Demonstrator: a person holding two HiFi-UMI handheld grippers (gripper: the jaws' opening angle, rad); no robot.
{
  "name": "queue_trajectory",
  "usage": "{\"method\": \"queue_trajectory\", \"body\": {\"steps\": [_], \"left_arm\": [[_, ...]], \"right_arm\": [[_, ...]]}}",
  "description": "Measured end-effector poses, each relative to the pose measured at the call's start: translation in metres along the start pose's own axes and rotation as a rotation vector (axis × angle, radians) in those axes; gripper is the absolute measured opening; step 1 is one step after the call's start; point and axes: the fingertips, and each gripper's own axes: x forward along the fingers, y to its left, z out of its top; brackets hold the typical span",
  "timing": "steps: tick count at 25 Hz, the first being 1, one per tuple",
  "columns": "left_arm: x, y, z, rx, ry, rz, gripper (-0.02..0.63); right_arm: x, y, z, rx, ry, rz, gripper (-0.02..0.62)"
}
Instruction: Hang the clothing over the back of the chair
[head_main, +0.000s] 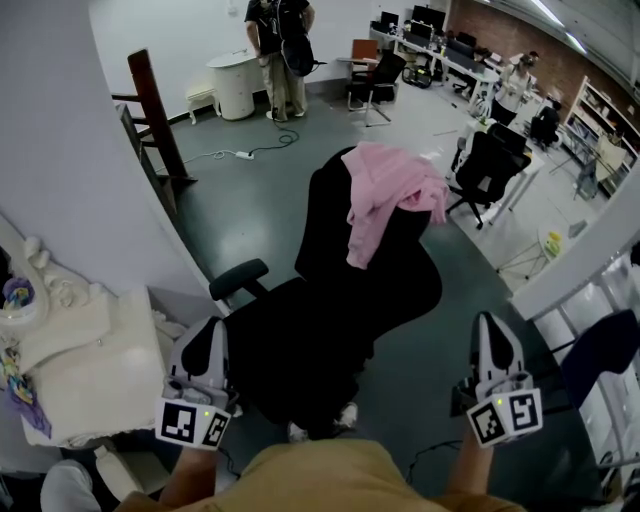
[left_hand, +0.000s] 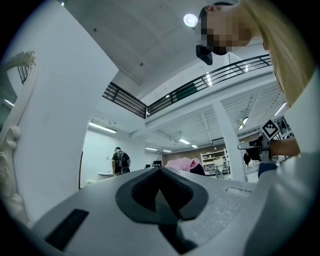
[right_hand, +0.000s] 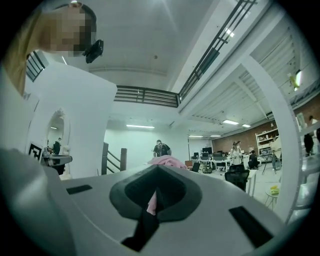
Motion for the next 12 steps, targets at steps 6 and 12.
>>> {"method": "queue_trajectory", "body": {"steps": [6, 12], "left_arm": [[-0.009, 0.0, 0.002, -0.006, -0.006, -0.006, 0.005], [-0.021, 0.007, -0.002, -0.007, -0.001, -0.016, 0.005]], "right_arm": [[-0.004, 0.022, -0.004, -0.019, 0.008, 0.013, 0.003], [-0.008, 0.042, -0.01, -0.039, 0.011, 0.018, 0.003]]}}
